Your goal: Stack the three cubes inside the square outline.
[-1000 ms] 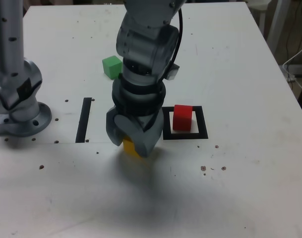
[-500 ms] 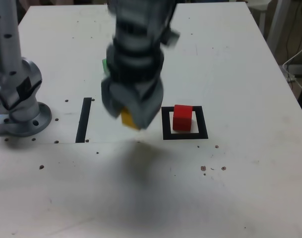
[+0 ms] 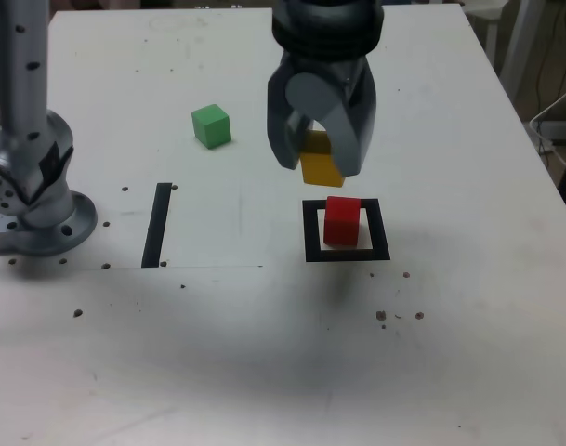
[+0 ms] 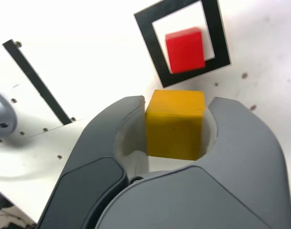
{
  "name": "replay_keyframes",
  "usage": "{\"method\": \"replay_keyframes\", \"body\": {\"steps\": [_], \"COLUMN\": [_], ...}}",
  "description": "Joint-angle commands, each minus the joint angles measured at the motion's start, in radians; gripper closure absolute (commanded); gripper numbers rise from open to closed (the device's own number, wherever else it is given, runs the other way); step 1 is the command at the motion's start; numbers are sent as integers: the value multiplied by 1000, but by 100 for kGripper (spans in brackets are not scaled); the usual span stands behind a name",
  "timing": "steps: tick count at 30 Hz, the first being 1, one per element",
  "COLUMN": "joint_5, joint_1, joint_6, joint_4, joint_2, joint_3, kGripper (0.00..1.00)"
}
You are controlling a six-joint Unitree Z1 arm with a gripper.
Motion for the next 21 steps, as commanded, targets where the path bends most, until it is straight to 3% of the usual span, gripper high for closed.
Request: {"method": "replay_keyframes", "body": {"steps": [1,7,21], "joint_5": [10,26,10], "joint_1": [19,40,41], "joint_6": [-28,-72,-79], "joint_4": [-3,-11,-120], "joint_2": [23,51,91], "joint_3": [-9,12,89], "kGripper": [91,91,91]}}
